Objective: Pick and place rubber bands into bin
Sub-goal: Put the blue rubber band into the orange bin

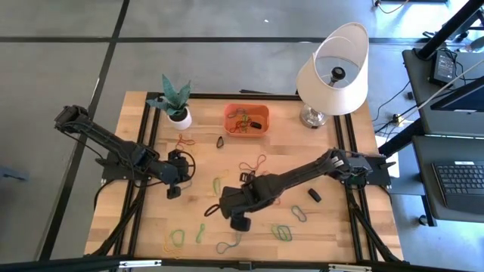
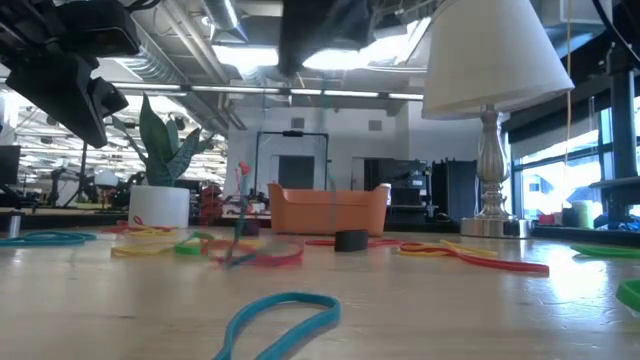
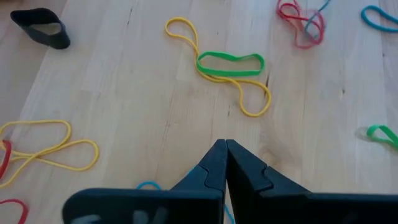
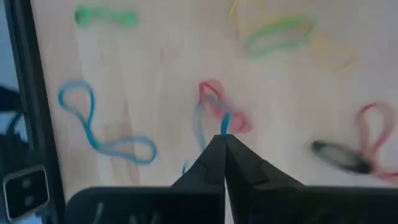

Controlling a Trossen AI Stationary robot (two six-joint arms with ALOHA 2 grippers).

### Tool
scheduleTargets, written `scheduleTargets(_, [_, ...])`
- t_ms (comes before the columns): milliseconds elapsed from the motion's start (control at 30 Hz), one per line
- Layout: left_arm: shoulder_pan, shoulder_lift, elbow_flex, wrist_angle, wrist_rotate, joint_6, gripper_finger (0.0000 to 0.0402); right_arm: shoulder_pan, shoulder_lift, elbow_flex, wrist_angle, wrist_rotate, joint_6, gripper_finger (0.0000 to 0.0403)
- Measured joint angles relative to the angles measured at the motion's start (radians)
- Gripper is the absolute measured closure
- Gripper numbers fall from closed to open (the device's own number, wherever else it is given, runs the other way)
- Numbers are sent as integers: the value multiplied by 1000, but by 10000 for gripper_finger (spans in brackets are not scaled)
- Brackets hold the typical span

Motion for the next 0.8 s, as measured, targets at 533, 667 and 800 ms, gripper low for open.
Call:
scheduleTargets(533, [0,0,0,0,1,19,398,0,-25,133,-161,110,26,402])
scheduleTargets(667, [0,0,0,-1,1,18,398,0,-34,134,-165,116,28,402])
scheduleTargets(800, [0,0,0,-1,1,18,398,2,-54,134,-167,145,32,402])
